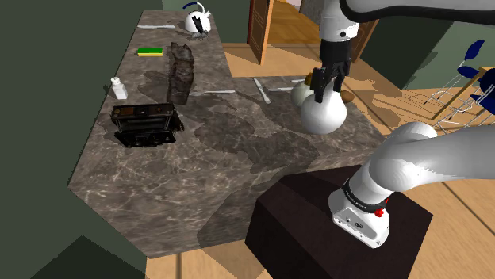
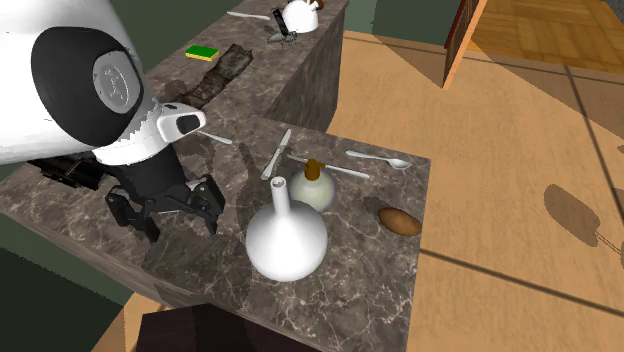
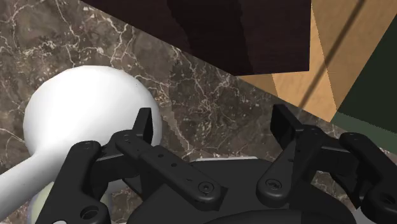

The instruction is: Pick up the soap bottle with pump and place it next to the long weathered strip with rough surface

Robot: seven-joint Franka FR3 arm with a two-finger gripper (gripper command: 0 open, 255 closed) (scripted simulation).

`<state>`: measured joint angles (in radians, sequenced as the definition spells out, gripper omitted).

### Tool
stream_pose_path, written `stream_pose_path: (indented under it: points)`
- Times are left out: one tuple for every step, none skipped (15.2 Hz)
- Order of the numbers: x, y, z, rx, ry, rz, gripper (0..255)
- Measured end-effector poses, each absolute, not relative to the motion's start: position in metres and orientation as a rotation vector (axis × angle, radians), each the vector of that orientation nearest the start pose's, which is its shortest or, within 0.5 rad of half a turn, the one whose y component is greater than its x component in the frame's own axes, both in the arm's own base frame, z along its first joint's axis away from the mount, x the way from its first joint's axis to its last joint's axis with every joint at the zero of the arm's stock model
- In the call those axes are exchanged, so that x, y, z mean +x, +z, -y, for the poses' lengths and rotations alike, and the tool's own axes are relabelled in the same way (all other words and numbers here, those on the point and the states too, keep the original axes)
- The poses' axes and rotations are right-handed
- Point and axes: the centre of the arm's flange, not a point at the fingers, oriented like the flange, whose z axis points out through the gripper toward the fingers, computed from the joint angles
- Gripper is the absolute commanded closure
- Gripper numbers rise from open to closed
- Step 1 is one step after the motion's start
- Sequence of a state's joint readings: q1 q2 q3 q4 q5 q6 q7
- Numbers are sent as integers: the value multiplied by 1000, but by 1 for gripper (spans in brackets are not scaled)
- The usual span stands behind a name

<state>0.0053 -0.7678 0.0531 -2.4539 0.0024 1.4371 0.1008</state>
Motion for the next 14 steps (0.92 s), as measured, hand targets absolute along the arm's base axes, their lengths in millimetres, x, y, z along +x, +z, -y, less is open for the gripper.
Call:
stream_pose_path:
  points:
    - [289, 530, -20, -3168, 393, -98, 0]
    - [292, 529, -15, -3167, 387, -95, 0]
    - [297, 528, -6, -3165, 378, -91, 0]
    - [302, 524, 3, -3163, 369, -85, 0]
    - [308, 522, 14, -3162, 357, -79, 0]
    - [316, 518, 22, -3160, 346, -71, 0]
    - [322, 514, 33, -3157, 334, -65, 0]
    - [329, 510, 42, -3155, 322, -57, 0]
    - [335, 507, 53, -3153, 309, -51, 0]
    - [343, 505, 65, -3151, 297, -43, 0]
    - [350, 503, 74, -3149, 285, -36, 0]
    - [357, 501, 85, -3147, 272, -29, 0]
    - [365, 499, 96, -3145, 260, -22, 0]
    - [372, 493, 105, -3142, 249, -15, 0]
